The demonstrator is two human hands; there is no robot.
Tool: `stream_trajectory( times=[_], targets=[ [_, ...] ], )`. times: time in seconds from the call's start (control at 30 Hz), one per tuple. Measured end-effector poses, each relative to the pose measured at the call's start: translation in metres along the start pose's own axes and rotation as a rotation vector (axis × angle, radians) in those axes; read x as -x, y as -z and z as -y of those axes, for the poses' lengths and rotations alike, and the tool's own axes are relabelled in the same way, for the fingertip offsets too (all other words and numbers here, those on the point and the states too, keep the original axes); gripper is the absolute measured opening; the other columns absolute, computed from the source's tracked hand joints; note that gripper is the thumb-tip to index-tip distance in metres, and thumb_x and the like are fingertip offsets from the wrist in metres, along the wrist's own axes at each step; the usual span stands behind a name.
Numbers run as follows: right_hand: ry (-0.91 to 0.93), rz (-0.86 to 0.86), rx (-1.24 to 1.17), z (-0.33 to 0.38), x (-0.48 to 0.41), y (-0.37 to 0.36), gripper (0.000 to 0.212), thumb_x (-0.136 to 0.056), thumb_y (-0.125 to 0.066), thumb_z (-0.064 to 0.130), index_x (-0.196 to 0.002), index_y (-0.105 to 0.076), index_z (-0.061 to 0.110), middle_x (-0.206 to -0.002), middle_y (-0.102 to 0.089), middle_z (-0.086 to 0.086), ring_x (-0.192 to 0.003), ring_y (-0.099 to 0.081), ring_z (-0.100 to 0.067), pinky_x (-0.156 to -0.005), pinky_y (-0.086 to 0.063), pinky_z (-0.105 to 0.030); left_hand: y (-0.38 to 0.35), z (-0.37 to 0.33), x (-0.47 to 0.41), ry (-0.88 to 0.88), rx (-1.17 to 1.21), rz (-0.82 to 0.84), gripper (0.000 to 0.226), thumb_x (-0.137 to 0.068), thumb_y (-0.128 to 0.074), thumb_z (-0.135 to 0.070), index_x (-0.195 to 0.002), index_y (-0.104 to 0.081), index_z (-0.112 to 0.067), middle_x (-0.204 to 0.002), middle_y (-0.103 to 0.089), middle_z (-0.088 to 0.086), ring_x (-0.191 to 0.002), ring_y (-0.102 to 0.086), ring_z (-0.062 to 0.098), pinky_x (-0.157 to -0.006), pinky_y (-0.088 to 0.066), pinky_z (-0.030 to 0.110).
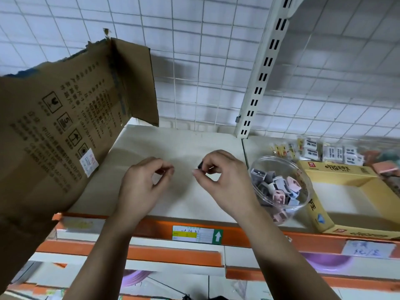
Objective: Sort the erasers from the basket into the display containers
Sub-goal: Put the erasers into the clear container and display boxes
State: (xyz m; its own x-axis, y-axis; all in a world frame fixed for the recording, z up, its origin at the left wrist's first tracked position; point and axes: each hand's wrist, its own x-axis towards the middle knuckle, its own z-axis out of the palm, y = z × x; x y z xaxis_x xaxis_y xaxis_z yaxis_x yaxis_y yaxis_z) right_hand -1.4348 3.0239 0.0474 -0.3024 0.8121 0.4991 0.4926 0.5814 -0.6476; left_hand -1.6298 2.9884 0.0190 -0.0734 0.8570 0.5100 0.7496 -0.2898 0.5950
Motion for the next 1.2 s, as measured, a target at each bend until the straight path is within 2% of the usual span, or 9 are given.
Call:
stream_trajectory(
  times=[0.17,0.37,0.47,0.57,0.73,0.9,1.0,1.1,1.2],
  targets=[
    [0.08,-0.139,-0.046,0.009,0.007,0.036,0.02,-0.081,-0.075,0.018,-0.073,-0.06,0.008,-0.078,-0.06,0.003,-0.072,-0.061,-0.01,-0.064,-0.054,-0.035,-0.021,-0.028,-0.015,-0.094,0.049,0.045,0.012,-0.088,-0.061,-0.022,-0.09,-0.071,-0.016,-0.086,-0.069,-0.007,-0.078,-0.064,0.007,-0.07,-0.051,0.025],
    [0.002,-0.291,0.038,-0.016,0.03,0.087,0.019,-0.085,-0.072,0.025,-0.078,-0.066,0.009,-0.075,-0.066,0.001,-0.069,-0.066,-0.012,-0.061,-0.055,-0.039,-0.061,-0.059,-0.021,-0.21,-0.004,0.143,0.026,-0.091,-0.048,-0.031,-0.088,-0.069,-0.016,-0.084,-0.069,-0.004,-0.073,-0.065,0.014,-0.066,-0.052,0.031],
    [0.004,-0.293,0.121,-0.036,0.04,0.104,0.019,-0.085,-0.071,0.023,-0.076,-0.063,0.009,-0.078,-0.064,0.0,-0.073,-0.065,-0.017,-0.064,-0.054,-0.042,-0.078,-0.065,-0.018,-0.218,0.003,0.124,0.025,-0.091,-0.047,-0.028,-0.087,-0.068,-0.015,-0.083,-0.069,-0.003,-0.071,-0.065,0.019,-0.065,-0.052,0.038],
    [-0.014,-0.274,0.15,-0.048,0.05,0.111,0.019,-0.085,-0.07,0.024,-0.076,-0.063,0.009,-0.084,-0.064,-0.001,-0.078,-0.065,-0.017,-0.066,-0.053,-0.04,-0.085,-0.068,-0.013,-0.21,-0.005,0.125,0.023,-0.09,-0.048,-0.027,-0.087,-0.068,-0.016,-0.084,-0.069,-0.004,-0.071,-0.064,0.019,-0.065,-0.052,0.039],
    [-0.047,-0.391,0.127,-0.05,0.062,0.125,0.009,-0.089,-0.068,0.012,-0.082,-0.067,0.006,-0.086,-0.067,0.001,-0.078,-0.066,-0.016,-0.067,-0.055,-0.041,-0.081,-0.068,-0.014,-0.164,0.053,0.099,0.027,-0.092,-0.048,-0.03,-0.093,-0.07,-0.014,-0.087,-0.07,-0.004,-0.075,-0.065,0.015,-0.068,-0.053,0.036],
    [-0.083,-0.452,0.207,-0.055,0.067,0.144,0.006,-0.086,-0.066,0.012,-0.086,-0.069,0.008,-0.085,-0.068,0.003,-0.079,-0.065,-0.012,-0.069,-0.053,-0.034,-0.075,-0.083,-0.023,-0.148,0.146,0.056,0.024,-0.094,-0.051,-0.029,-0.101,-0.069,-0.014,-0.094,-0.068,-0.005,-0.082,-0.061,0.003,-0.071,-0.051,0.029],
    [-0.104,-0.45,0.259,-0.064,0.07,0.158,0.006,-0.086,-0.064,0.014,-0.087,-0.069,0.011,-0.086,-0.068,0.007,-0.081,-0.063,-0.007,-0.068,-0.051,-0.028,-0.076,-0.102,-0.03,-0.179,0.152,0.036,0.025,-0.095,-0.051,-0.03,-0.105,-0.068,-0.015,-0.098,-0.068,-0.007,-0.086,-0.061,0.003,-0.074,-0.052,0.028],
    [-0.129,-0.45,0.271,-0.076,0.073,0.176,0.009,-0.086,-0.063,0.016,-0.09,-0.07,0.013,-0.088,-0.068,0.01,-0.084,-0.062,-0.003,-0.07,-0.049,-0.019,-0.083,-0.128,-0.036,-0.192,0.18,0.048,0.029,-0.095,-0.048,-0.036,-0.108,-0.068,-0.018,-0.099,-0.065,-0.012,-0.088,-0.06,0.002,-0.071,-0.049,0.024],
    [-0.126,-0.451,0.281,-0.093,0.073,0.198,0.009,-0.086,-0.063,0.016,-0.09,-0.07,0.015,-0.087,-0.068,0.009,-0.082,-0.063,-0.008,-0.072,-0.049,-0.02,-0.096,-0.151,-0.042,-0.217,0.179,0.061,0.03,-0.095,-0.048,-0.038,-0.109,-0.067,-0.02,-0.1,-0.065,-0.012,-0.093,-0.062,0.007,-0.069,-0.049,0.027]
  ],
)
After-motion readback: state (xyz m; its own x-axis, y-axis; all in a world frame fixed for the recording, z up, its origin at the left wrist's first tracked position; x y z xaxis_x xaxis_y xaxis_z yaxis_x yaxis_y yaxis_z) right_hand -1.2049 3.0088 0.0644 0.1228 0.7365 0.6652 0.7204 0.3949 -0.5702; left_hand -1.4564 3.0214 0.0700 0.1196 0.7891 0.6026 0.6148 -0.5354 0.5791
